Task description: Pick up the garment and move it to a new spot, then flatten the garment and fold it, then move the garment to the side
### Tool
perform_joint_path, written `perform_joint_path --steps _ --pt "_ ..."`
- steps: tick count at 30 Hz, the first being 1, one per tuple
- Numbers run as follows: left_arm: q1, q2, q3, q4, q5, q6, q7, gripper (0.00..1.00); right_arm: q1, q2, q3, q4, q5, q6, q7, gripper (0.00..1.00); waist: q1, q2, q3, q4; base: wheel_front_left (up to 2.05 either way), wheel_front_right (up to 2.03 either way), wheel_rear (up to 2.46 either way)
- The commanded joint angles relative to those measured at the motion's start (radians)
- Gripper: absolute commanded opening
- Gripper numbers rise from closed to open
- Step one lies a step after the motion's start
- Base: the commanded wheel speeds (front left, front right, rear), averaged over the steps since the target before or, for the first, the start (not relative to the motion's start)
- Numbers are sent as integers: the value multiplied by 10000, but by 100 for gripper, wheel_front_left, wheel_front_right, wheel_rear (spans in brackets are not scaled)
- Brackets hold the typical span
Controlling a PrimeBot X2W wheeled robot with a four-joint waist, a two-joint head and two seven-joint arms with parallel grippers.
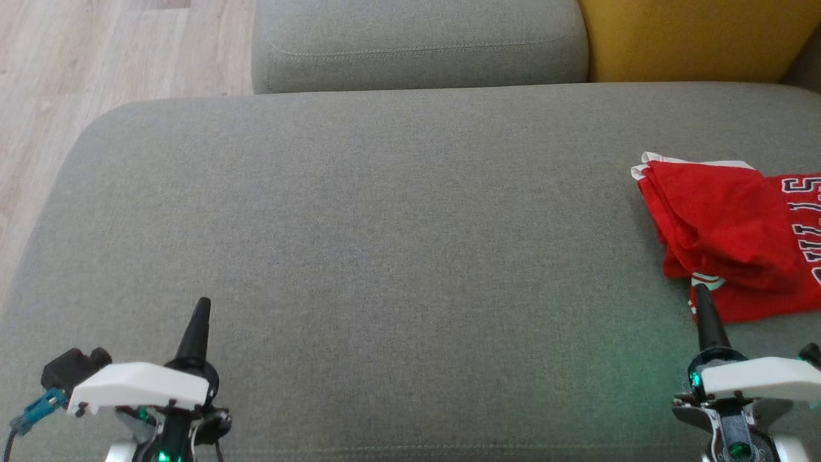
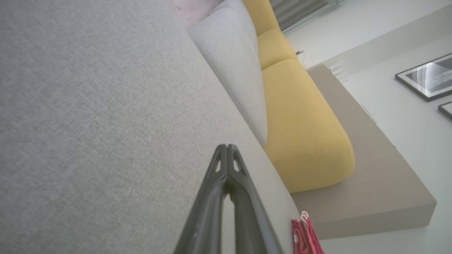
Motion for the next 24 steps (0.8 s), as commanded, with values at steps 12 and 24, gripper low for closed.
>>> perform_joint_path --steps 12,24 --pt "-683 -248 958 -203 -1250 -418 400 0 -779 -50 1 -161 1625 -7 121 0 0 0 30 -82 0 0 0" --pt "-751 -528 1482 -134 -2237 -689 720 0 -908 -55 -77 -53 2890 -8 196 0 0 0 56 -154 0 0 0"
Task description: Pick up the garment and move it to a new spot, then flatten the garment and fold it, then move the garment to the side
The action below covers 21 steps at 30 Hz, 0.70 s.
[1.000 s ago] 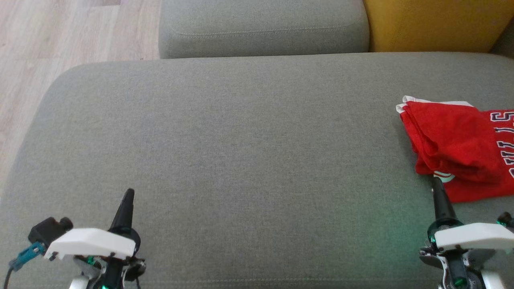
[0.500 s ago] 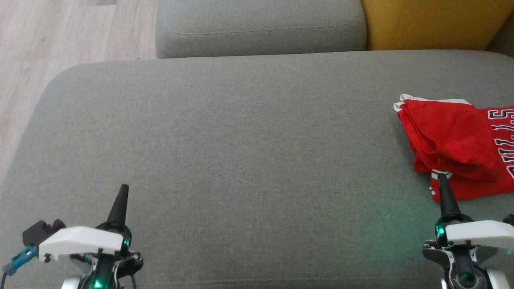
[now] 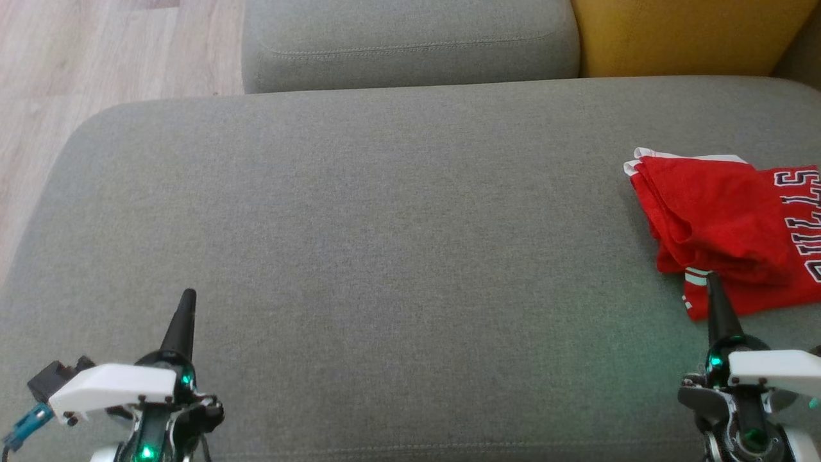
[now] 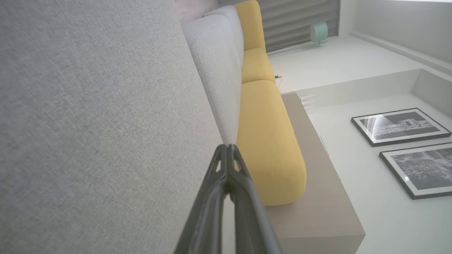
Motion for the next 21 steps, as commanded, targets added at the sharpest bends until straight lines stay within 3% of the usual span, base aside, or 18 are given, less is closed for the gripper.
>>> perform_joint_path --steps 1,21 --pt "-629 27 449 -279 -206 -115 88 0 -540 -55 119 -308 262 -6 100 0 0 0 2 -5 0 0 0" --pt "-751 -480 1393 -156 -1966 -598 667 0 -770 -64 -21 -115 2527 -7 233 0 0 0 48 -134 0 0 0"
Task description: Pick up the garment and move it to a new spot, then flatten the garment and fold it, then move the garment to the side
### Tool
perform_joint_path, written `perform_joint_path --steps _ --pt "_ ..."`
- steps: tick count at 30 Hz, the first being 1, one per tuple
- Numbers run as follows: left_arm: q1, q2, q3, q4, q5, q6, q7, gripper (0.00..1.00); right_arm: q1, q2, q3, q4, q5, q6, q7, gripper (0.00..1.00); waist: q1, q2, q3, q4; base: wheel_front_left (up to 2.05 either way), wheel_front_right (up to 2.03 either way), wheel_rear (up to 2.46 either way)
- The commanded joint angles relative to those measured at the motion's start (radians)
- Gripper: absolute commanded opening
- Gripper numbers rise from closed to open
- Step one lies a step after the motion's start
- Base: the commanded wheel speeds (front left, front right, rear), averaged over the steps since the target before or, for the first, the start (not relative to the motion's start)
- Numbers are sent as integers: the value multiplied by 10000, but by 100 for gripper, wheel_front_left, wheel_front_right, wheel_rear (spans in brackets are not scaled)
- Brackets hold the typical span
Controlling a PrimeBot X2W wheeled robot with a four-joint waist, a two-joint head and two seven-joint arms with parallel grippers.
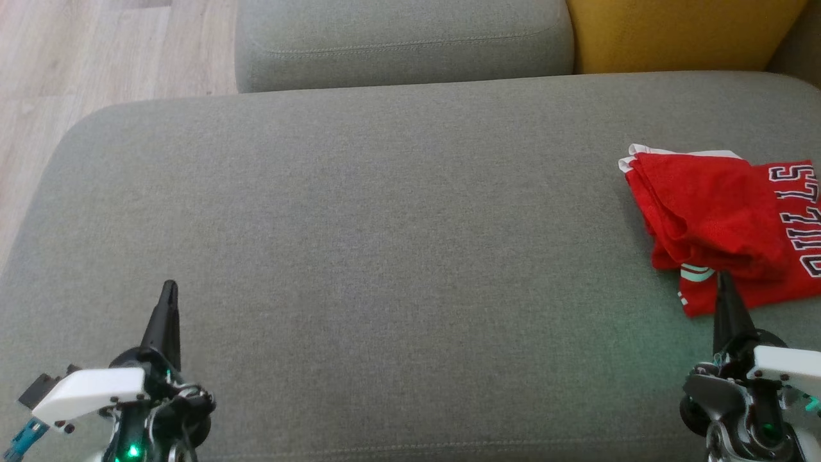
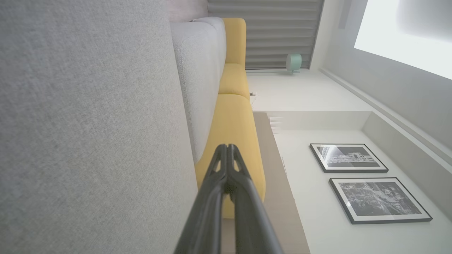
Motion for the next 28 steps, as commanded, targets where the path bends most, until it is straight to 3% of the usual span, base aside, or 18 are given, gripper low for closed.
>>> perform_joint_path --steps 1,28 --pt "-589 46 415 -263 -110 -73 74 0 -514 -62 194 -286 124 -7 59 0 0 0 -1 1 0 0 0" --pt "-592 19 454 -263 -78 -73 105 0 -514 -62 195 -286 125 -7 58 0 0 0 -1 1 0 0 0"
